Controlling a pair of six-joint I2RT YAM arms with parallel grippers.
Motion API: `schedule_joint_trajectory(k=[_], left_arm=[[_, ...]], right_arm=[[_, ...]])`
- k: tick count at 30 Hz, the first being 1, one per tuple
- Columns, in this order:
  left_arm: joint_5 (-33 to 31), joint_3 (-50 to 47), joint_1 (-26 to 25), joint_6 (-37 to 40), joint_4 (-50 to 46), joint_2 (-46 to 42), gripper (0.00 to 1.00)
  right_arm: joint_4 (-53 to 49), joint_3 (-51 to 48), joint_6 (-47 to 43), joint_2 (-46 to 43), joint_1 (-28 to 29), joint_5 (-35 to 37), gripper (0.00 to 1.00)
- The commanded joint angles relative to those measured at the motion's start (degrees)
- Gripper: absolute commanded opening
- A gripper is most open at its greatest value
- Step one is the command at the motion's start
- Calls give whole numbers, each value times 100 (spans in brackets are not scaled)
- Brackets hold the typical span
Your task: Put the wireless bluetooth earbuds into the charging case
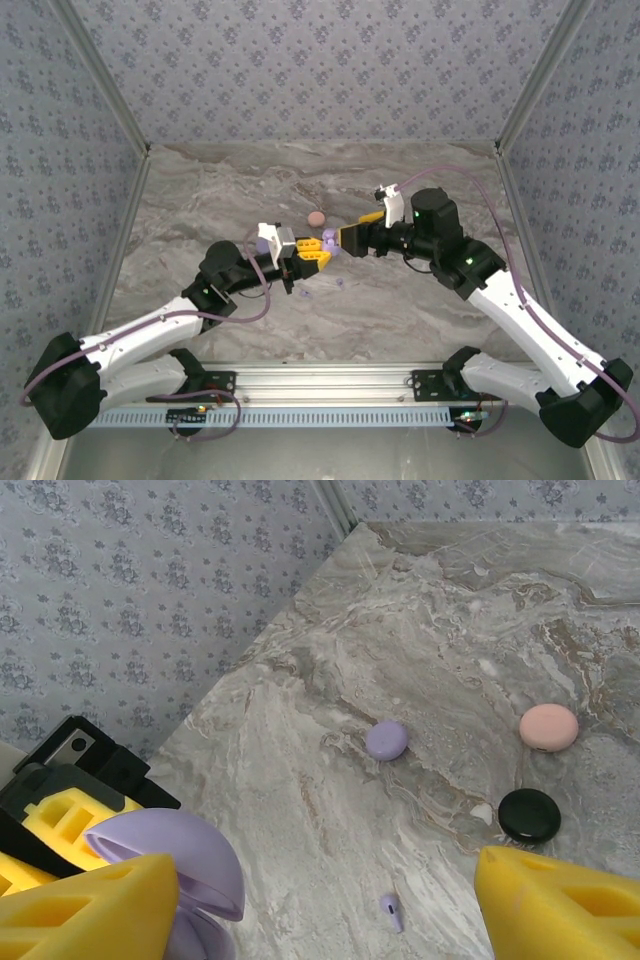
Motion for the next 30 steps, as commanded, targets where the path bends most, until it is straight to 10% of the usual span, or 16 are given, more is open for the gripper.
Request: schedule_joint_trajectory(k=[1, 11, 17, 30], left_arm=[[126, 88, -41, 87, 213, -99, 0], [129, 77, -43, 98, 161, -141, 0], [141, 79, -55, 88, 187, -141, 0], [72, 88, -92, 121, 88, -122, 0]], right_arm=[[62, 60, 66, 30, -33, -173, 80], [12, 56, -28, -135, -88, -123, 81], [784, -426, 504, -352, -491, -1258, 100], [1852, -523, 987, 75, -54, -2437, 100]])
